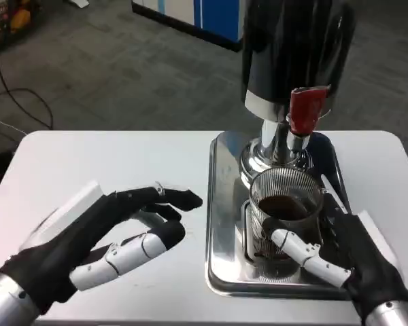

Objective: Grasp the cup under the faucet to collect the drink, then remove the cup.

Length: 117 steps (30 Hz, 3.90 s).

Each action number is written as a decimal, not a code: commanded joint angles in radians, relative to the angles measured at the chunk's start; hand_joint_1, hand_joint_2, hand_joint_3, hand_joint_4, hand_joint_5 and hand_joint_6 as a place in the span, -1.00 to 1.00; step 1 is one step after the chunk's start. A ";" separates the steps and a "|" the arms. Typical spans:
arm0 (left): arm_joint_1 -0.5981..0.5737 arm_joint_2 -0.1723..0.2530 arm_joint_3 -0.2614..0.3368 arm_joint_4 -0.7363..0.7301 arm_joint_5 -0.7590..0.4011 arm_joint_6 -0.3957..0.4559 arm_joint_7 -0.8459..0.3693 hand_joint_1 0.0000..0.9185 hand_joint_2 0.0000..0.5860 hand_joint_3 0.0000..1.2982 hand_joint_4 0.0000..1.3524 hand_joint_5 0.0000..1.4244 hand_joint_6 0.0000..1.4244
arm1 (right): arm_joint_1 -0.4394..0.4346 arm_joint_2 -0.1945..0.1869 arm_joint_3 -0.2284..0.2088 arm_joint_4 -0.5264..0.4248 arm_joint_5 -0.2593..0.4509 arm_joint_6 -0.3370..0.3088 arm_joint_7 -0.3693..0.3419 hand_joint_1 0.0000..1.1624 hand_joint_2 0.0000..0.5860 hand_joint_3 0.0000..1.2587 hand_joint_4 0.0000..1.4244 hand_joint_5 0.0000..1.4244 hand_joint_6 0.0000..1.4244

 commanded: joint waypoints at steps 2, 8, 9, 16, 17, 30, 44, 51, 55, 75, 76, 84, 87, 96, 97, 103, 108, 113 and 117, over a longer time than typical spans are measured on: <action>0.041 0.012 0.014 -0.030 0.000 0.021 0.006 -1.00 -0.48 -0.39 -0.52 -0.49 -0.40 | -0.028 0.018 0.004 0.048 0.005 -0.057 -0.029 -0.04 -0.27 -1.00 -1.00 -0.89 -1.00; 0.072 0.013 0.017 -0.046 -0.004 0.037 0.006 -1.00 -0.47 -0.37 -0.51 -0.49 -0.42 | -0.052 0.031 0.013 0.099 0.001 -0.113 -0.050 -0.04 -0.27 -1.00 -1.00 -0.90 -1.00; 0.074 0.014 0.017 -0.047 -0.004 0.038 0.006 -1.00 -0.47 -0.37 -0.51 -0.49 -0.42 | -0.053 0.032 0.015 0.104 -0.001 -0.119 -0.053 -0.04 -0.27 -1.00 -1.00 -0.90 -1.00; 0.099 0.025 0.023 -0.053 -0.002 0.048 0.000 -1.00 -0.50 -0.37 -0.49 -0.47 -0.44 | -0.060 0.046 0.019 0.153 -0.014 -0.178 -0.094 -0.03 -0.29 -1.00 -1.00 -0.93 -1.00; 0.102 0.025 0.023 -0.053 -0.002 0.048 0.000 -1.00 -0.51 -0.37 -0.49 -0.47 -0.44 | -0.060 0.049 0.019 0.158 -0.015 -0.186 -0.100 -0.02 -0.29 -1.00 -1.00 -0.93 -1.00; 0.114 0.027 0.019 -0.039 0.000 0.051 -0.005 -1.00 -0.52 -0.37 -0.49 -0.48 -0.46 | -0.068 0.071 0.018 0.230 -0.019 -0.263 -0.154 -0.01 -0.30 -1.00 -1.00 -0.93 -1.00; 0.105 0.039 0.018 -0.002 -0.012 0.044 -0.011 -1.00 -0.52 -0.35 -0.49 -0.48 -0.47 | -0.089 0.080 0.025 0.267 -0.052 -0.248 -0.172 0.09 -0.35 -1.00 -1.00 -0.91 -1.00; 0.109 0.047 0.025 0.012 -0.018 0.038 -0.015 -1.00 -0.51 -0.34 -0.47 -0.48 -0.48 | -0.094 0.095 0.037 0.278 -0.081 -0.240 -0.199 0.18 -0.37 -1.00 -0.96 -0.80 -0.99; 0.112 0.051 0.031 0.020 -0.022 0.034 -0.018 -1.00 -0.50 -0.34 -0.47 -0.48 -0.48 | -0.096 0.104 0.042 0.287 -0.097 -0.244 -0.221 0.21 -0.38 -1.00 -0.86 -0.71 -0.92; 0.129 0.062 0.044 0.025 -0.025 0.013 -0.020 -1.00 -0.50 -0.34 -0.47 -0.50 -0.48 | -0.089 0.126 0.069 0.318 -0.159 -0.284 -0.350 0.36 -0.29 -0.17 -0.11 0.00 -0.27; 0.128 0.062 0.044 0.024 -0.025 0.012 -0.020 -1.00 -0.51 -0.34 -0.47 -0.50 -0.48 | -0.088 0.125 0.068 0.318 -0.160 -0.286 -0.355 0.36 -0.29 -0.15 -0.10 0.01 -0.25; 0.121 0.064 0.045 0.020 -0.025 0.010 -0.018 -1.00 -0.50 -0.35 -0.47 -0.50 -0.48 | -0.078 0.126 0.053 0.310 -0.154 -0.316 -0.384 0.44 -0.41 0.23 0.33 0.58 0.43; 0.119 0.062 0.044 0.019 -0.024 0.010 -0.017 -1.00 -0.50 -0.36 -0.47 -0.50 -0.48 | -0.074 0.128 0.047 0.305 -0.151 -0.328 -0.389 0.44 -0.41 0.32 0.43 0.70 0.56; 0.109 0.057 0.036 0.021 -0.022 0.008 -0.014 -1.00 -0.47 -0.36 -0.47 -0.50 -0.49 | -0.045 0.123 0.023 0.257 -0.123 -0.359 -0.378 0.45 -0.46 0.48 0.56 0.88 0.77; 0.106 0.057 0.035 0.022 -0.021 0.008 -0.014 -1.00 -0.47 -0.36 -0.47 -0.50 -0.49 | -0.040 0.121 0.020 0.247 -0.119 -0.361 -0.373 0.45 -0.46 0.49 0.58 0.90 0.79; 0.072 0.055 0.023 0.030 -0.021 0.006 -0.014 -1.00 -0.46 -0.37 -0.47 -0.50 -0.50 | 0.006 0.098 -0.006 0.162 -0.091 -0.365 -0.332 0.46 -0.49 0.57 0.66 0.97 0.88; 0.051 0.053 0.016 0.040 -0.022 0.005 -0.015 -1.00 -0.46 -0.38 -0.47 -0.50 -0.51 | 0.048 0.075 -0.039 0.098 -0.056 -0.369 -0.291 0.47 -0.50 0.61 0.67 1.00 0.92; 0.024 0.052 0.005 0.056 -0.021 0.003 -0.015 -1.00 -0.46 -0.38 -0.48 -0.50 -0.51 | 0.071 0.057 -0.072 0.052 -0.029 -0.365 -0.256 0.47 -0.50 0.63 0.69 1.00 0.93; -0.004 0.056 -0.002 0.056 -0.018 0.005 -0.014 -1.00 -0.46 -0.40 -0.49 -0.52 -0.51 | 0.082 0.033 -0.093 0.034 -0.017 -0.370 -0.228 0.47 -0.50 0.63 0.69 1.00 0.95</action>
